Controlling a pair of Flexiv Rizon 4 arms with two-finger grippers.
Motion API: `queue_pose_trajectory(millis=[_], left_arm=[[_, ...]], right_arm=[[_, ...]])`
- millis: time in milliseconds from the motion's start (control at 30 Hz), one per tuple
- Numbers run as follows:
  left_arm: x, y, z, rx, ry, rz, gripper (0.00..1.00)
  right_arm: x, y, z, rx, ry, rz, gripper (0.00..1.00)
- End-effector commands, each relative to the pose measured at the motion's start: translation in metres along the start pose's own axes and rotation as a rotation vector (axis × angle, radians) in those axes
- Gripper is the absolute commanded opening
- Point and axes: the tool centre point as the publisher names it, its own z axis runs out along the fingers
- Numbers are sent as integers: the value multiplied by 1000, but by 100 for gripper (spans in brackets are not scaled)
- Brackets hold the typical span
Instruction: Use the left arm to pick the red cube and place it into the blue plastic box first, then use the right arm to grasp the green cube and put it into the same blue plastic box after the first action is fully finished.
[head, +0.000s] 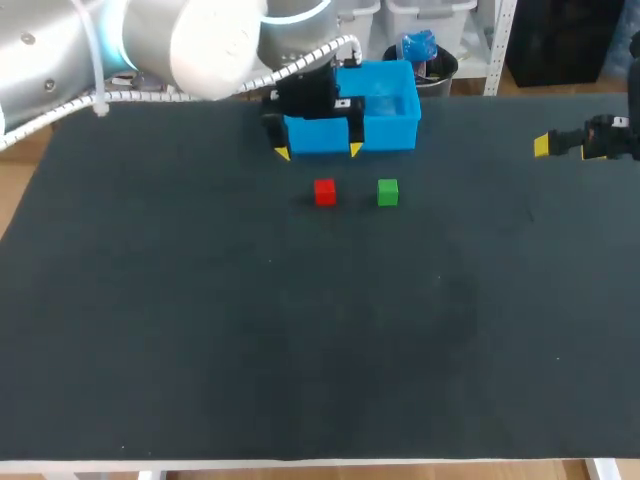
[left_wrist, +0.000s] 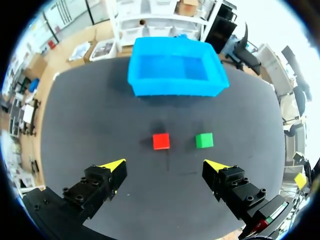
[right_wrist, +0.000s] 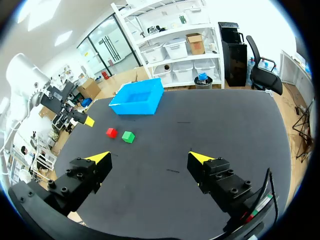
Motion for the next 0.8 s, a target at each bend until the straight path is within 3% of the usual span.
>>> queue_pose_trajectory(millis=[33, 800], left_arm=[[-1, -1, 11, -2, 9, -9, 100], [5, 3, 66, -2, -8, 7, 100]], right_arm=[[0, 0, 1, 3, 1, 0, 100], [0, 0, 1, 3, 1, 0, 100]])
